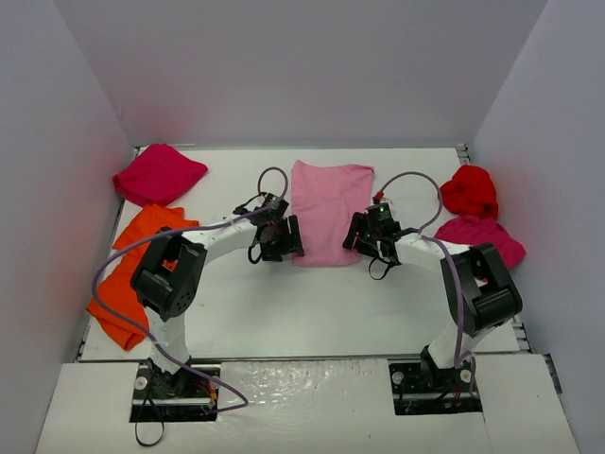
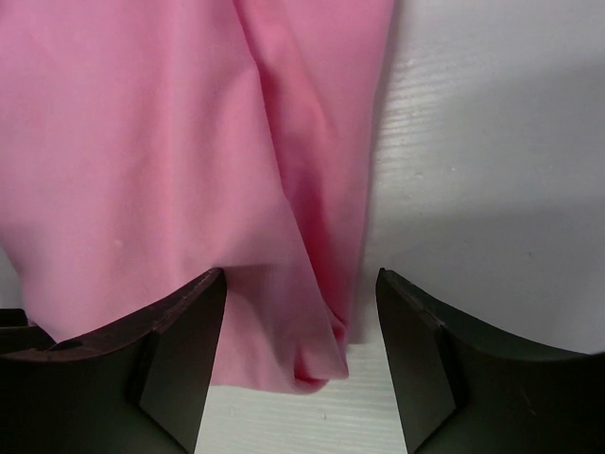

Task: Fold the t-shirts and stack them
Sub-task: Fold the tshirt

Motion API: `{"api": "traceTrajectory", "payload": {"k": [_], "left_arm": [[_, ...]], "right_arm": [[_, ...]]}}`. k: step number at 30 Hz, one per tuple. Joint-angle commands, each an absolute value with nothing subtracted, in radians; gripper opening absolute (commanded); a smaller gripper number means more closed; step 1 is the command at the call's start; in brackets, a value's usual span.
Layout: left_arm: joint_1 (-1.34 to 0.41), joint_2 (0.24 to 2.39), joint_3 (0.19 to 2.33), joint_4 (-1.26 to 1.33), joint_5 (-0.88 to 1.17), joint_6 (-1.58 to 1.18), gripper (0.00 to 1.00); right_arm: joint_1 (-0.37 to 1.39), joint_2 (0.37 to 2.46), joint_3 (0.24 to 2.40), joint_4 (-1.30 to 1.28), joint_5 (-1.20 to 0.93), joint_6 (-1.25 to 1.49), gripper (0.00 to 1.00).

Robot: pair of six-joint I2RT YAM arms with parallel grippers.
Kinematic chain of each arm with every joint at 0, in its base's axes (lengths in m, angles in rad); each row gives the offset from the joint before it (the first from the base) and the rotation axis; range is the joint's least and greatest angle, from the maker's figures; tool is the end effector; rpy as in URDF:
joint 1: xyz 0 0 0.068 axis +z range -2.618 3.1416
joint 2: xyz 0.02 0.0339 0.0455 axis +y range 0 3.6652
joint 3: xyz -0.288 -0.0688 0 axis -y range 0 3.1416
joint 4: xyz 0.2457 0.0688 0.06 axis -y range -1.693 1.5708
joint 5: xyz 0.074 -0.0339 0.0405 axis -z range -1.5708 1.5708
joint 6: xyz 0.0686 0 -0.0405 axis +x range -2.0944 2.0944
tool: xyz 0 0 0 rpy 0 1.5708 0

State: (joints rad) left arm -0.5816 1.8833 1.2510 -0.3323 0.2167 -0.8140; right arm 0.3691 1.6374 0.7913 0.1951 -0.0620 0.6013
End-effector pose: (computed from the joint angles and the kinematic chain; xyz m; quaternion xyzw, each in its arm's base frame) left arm 0.3450 -0.2444 0.1749 -0.0779 0.9462 -0.2697 0.1611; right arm 0.3345 0.1340 0.1703 0.0901 0.8912 0.2315 0.3795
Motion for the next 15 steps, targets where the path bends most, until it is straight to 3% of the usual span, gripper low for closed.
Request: {"api": "traceTrajectory", "payload": {"k": [1,15], "left_arm": [[-0.587,1.876,1.278,-0.282,0.217,-0.817,0.61],[-0.592,1.884,1.197,-0.095,0.283,-0.891,0.61]], "right_arm": [[0.377,1.680,0.778,0.227,-0.113,0.628,0.59],[0.406,1.567,0.742,0.127,-0.103,0.630,0.57]]}}
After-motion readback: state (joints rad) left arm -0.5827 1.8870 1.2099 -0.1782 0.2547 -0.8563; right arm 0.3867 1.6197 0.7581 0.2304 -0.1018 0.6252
